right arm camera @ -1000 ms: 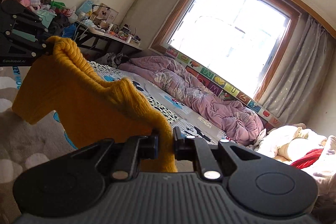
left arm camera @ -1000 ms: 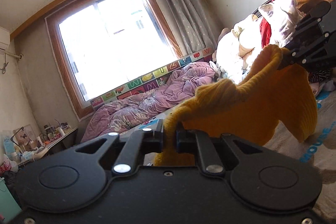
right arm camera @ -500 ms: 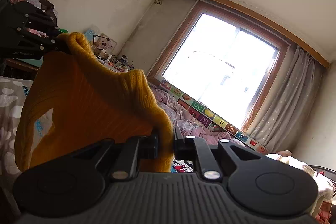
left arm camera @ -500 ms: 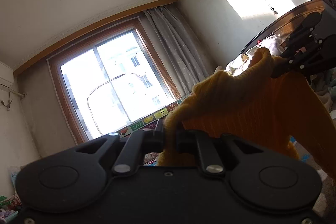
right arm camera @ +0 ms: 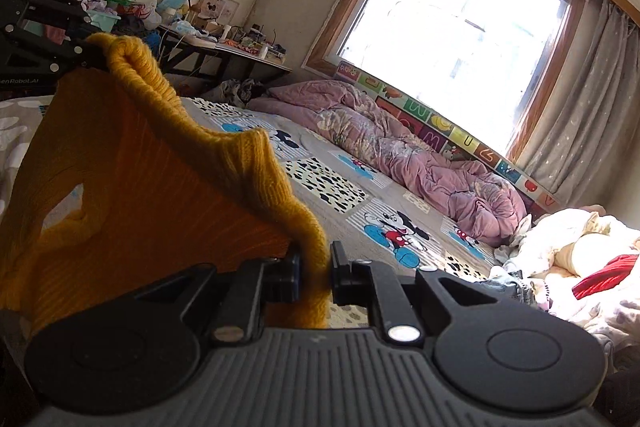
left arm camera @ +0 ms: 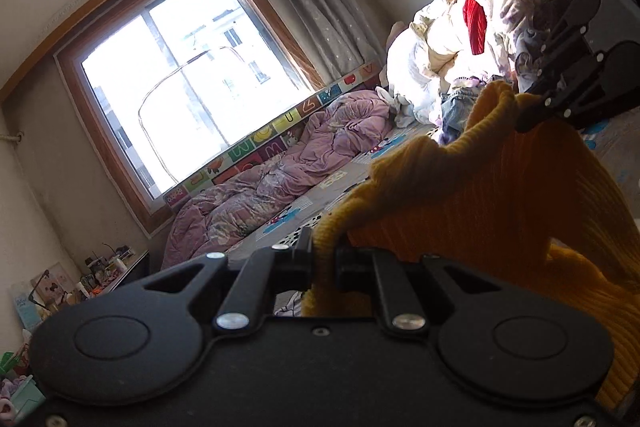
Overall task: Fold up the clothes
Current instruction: 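Lift the sweater with both grippers and shake it out in the air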
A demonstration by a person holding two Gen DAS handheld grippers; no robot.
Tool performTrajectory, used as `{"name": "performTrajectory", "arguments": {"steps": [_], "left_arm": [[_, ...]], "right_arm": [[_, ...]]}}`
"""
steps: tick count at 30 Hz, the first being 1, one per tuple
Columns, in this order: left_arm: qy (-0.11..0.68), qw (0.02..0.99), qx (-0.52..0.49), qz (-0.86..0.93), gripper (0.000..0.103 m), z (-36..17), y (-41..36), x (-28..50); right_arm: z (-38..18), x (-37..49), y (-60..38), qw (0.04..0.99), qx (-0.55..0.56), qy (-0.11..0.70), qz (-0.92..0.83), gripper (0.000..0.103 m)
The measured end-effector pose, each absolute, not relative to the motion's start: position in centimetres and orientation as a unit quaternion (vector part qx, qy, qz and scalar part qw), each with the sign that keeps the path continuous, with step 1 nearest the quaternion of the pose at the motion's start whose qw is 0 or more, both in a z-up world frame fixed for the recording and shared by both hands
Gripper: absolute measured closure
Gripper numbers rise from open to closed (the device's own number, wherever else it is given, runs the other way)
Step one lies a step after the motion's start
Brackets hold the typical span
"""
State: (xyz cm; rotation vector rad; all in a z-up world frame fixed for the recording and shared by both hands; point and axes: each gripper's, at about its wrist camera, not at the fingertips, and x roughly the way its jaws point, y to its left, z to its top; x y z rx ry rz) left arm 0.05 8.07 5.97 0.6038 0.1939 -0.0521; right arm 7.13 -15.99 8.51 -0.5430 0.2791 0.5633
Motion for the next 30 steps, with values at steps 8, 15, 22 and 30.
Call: {"name": "performTrajectory", "arguments": {"steps": [8, 15, 22, 30], "left_arm": [[0.186, 0.939, 0.288, -0.039, 0.093, 0.3, 10.7, 11.5], [0.251, 0.934, 0.25, -0.047, 0.093, -4.1, 12.6, 18.9], [0.31, 0.92, 0.235, -0.053, 0.093, -7.8, 13.5, 23.7], [0.366, 0.914, 0.176, -0.023, 0.048, -8.6, 15.6, 27.1]], "right_arm": [[1.1, 16.2, -11.0, 0.899, -0.259, 0.223, 0.274, 0.088], [-2.9, 24.2, -9.5, 0.884, -0.25, 0.281, 0.276, 0.088], [-6.5, 29.3, -8.1, 0.866, -0.246, 0.329, 0.284, 0.087], [-8.8, 34.2, -8.4, 0.864, -0.21, 0.37, 0.269, 0.044]]}}
